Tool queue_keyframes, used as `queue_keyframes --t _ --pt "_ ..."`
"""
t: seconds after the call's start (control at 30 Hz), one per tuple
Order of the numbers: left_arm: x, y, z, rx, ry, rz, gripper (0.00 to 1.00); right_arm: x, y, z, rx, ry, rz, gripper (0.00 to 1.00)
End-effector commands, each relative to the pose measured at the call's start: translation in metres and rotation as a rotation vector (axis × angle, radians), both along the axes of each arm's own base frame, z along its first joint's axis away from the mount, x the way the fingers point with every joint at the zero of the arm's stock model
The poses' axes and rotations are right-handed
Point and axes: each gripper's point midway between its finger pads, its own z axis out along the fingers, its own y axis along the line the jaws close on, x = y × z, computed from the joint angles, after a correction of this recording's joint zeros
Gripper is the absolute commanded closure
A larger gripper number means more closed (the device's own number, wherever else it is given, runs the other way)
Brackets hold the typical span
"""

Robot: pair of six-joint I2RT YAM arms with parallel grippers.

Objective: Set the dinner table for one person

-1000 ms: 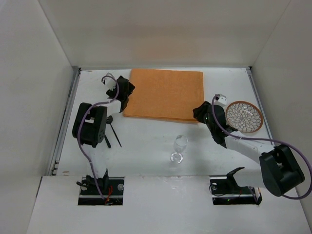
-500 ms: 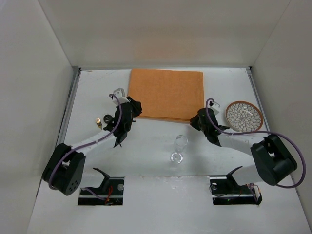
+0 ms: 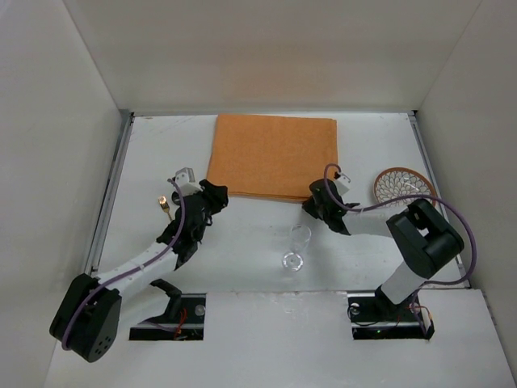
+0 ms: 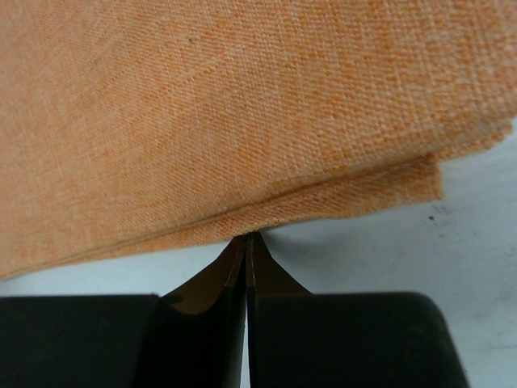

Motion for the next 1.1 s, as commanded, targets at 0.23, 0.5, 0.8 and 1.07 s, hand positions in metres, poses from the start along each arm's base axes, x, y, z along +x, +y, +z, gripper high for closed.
queue_keyframes --t 0.23,0.5,0.8,1.07 --pt "0.000 -0.005 -0.017 -0.029 0.004 -0.011 0.57 0.033 -0.008 0.028 0.027 -0.064 -0.142 0.90" --pt "0.002 -0.006 -0.027 -0.048 0.037 -0.012 0.56 0.045 -0.016 0.022 0.039 -0.033 -0.145 0.90" --pt "0.007 -0.005 -0.038 -0.045 0.066 -0.001 0.56 0.037 -0.013 0.012 0.059 -0.011 -0.145 0.90" --pt "0.007 -0.007 -0.042 -0.053 0.077 -0.006 0.56 0.045 0.000 0.004 0.152 0.018 -0.148 0.90"
